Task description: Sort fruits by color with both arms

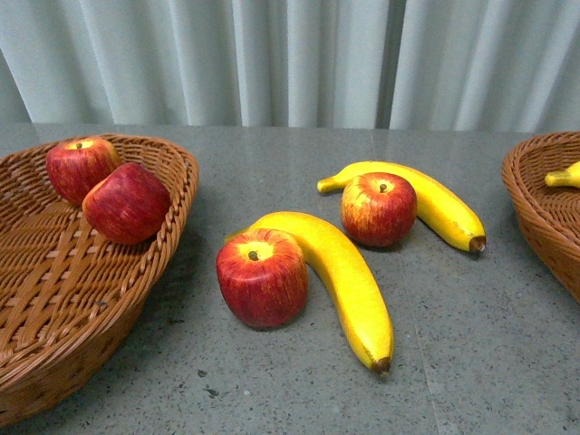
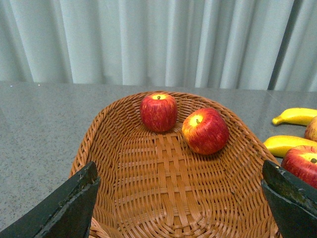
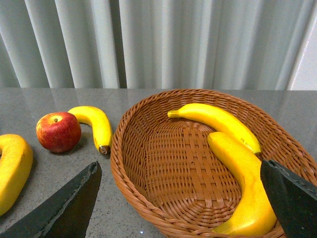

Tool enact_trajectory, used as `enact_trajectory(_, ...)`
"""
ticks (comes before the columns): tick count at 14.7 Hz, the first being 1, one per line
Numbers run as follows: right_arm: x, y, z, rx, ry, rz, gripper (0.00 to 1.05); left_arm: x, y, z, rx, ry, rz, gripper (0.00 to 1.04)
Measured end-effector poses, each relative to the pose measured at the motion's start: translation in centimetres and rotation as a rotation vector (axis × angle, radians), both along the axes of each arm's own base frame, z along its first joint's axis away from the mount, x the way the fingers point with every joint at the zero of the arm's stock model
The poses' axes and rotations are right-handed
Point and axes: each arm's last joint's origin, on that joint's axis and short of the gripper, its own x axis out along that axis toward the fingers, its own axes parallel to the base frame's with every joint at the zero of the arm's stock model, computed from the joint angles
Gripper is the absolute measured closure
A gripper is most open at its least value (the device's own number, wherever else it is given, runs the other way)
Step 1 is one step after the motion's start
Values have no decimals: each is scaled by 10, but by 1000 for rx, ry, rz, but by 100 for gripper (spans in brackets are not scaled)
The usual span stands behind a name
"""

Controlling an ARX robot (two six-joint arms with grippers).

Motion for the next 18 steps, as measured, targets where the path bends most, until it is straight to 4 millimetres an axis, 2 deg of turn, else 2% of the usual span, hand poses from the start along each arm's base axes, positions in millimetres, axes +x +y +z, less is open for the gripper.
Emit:
enact_trajectory(14, 0, 0, 0, 0, 0, 0, 7, 0, 0, 0, 0, 0, 0, 7)
enact_trajectory(15, 0, 0, 0, 0, 0, 0, 7, 0, 0, -2, -4, 30, 16, 7)
enact_trajectory(17, 0, 0, 0, 0, 0, 0, 7, 3, -6, -1, 15, 228, 165, 7)
enact_trajectory(18, 0, 0, 0, 0, -1, 0, 7, 4, -5, 1, 23, 230, 229, 7)
